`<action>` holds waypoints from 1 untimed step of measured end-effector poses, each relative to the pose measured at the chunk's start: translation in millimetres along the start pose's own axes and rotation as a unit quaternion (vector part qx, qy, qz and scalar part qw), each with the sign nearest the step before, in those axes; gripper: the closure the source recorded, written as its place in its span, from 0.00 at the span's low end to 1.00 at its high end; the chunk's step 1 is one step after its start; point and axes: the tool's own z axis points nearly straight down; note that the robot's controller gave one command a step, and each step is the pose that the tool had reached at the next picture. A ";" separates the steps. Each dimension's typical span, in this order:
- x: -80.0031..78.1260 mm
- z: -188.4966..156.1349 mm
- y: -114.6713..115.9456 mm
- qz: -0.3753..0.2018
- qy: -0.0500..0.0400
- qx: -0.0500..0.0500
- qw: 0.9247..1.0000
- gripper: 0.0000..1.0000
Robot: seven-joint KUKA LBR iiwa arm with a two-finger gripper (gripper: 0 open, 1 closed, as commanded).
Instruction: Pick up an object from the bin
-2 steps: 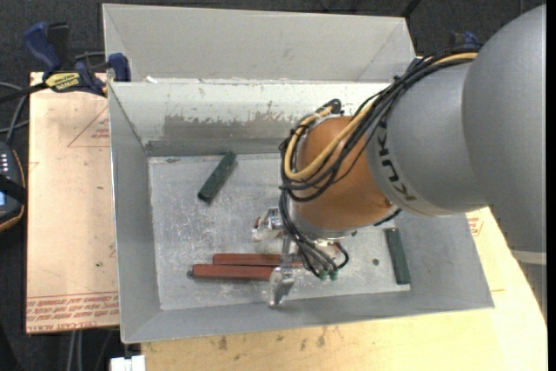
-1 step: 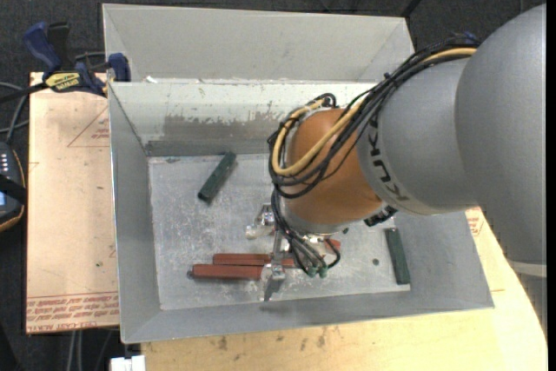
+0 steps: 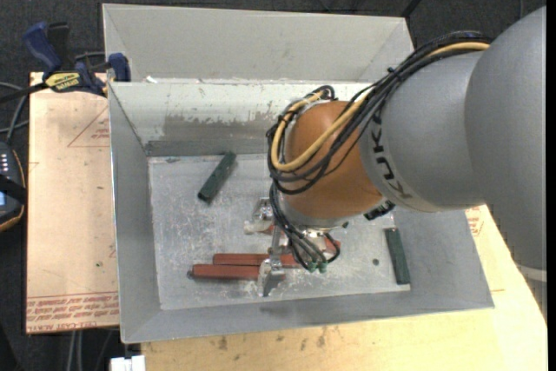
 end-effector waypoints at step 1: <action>3.9 53.8 13.8 0.012 -0.004 -0.001 1.000 0.00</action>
Offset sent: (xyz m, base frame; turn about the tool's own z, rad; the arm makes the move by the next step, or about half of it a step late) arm 0.0019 0.0037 -0.0602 0.0603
